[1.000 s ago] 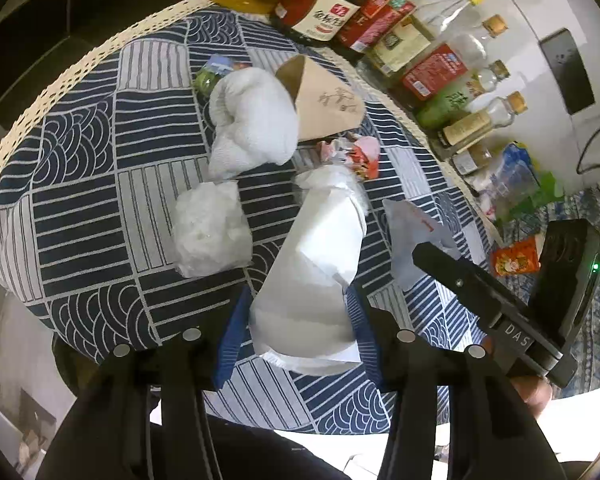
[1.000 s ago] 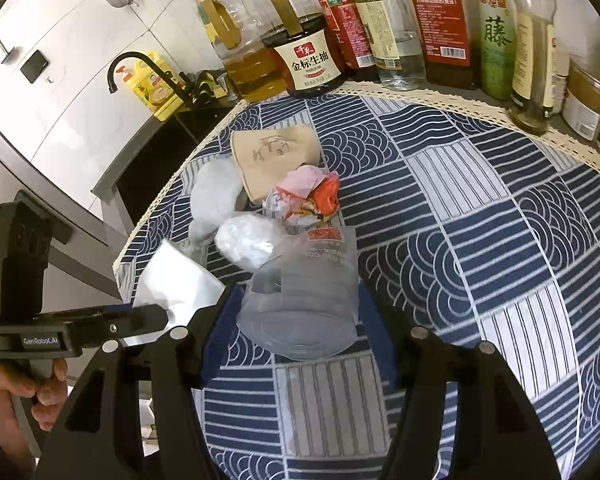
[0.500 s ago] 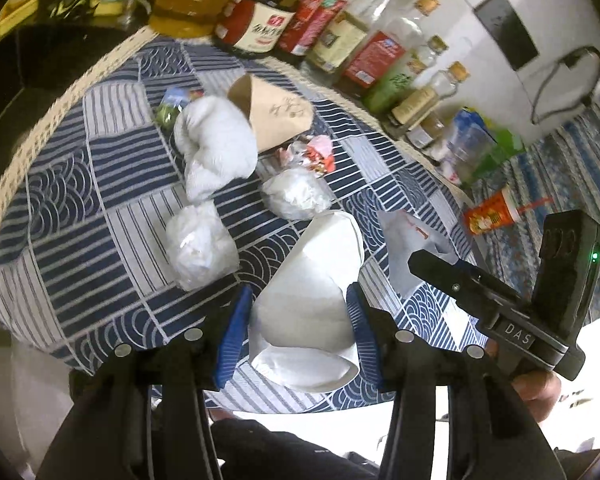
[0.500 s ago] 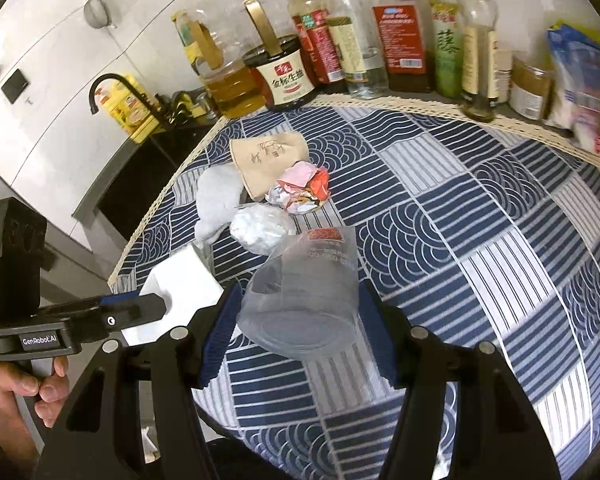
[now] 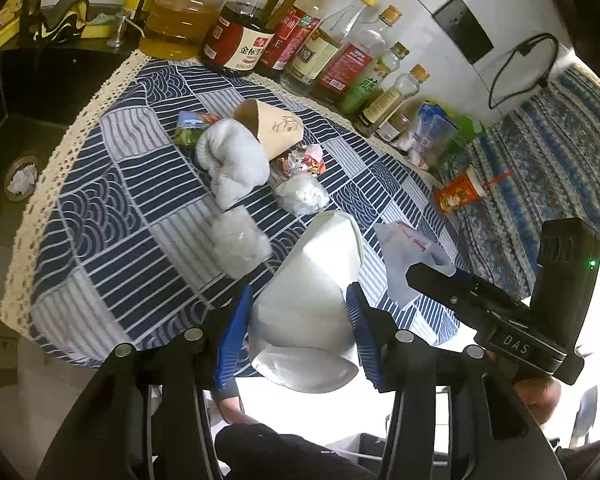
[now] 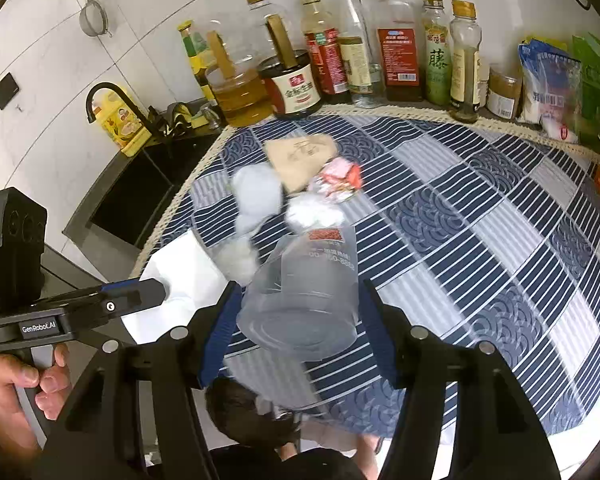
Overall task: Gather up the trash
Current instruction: 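Carry the napkin and plastic cup down over the black trash bin with both tools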
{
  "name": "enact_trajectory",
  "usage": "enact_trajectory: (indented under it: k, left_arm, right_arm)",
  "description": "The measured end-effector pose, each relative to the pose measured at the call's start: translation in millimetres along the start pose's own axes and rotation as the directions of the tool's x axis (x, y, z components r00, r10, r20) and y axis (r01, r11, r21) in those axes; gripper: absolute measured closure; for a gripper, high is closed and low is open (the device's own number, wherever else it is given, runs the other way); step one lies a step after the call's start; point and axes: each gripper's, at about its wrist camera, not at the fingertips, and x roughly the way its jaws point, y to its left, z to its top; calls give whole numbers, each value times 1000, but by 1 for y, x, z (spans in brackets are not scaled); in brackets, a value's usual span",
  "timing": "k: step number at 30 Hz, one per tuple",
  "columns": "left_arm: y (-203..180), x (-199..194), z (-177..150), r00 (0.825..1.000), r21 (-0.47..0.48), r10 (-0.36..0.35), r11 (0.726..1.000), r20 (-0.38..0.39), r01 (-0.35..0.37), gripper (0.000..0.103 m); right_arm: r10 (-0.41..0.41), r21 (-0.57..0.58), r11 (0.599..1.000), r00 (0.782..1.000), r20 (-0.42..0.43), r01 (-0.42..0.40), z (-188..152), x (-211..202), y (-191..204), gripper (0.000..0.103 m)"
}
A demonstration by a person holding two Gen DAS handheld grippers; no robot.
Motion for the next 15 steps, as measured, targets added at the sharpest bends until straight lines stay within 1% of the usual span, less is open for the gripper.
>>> enact_trajectory:
  k: [7,15]
  left_arm:
    - [24,-30,-8,1000,27,-23,999,-2,23,56]
    - [58,-58,-33,999,53,-29,998,-34,31,56]
  right_arm:
    - [-12,22,1000,1000,3,12,-23,2,47,43]
    - [-14,47,999,1000,2,14,-54,8,96,43]
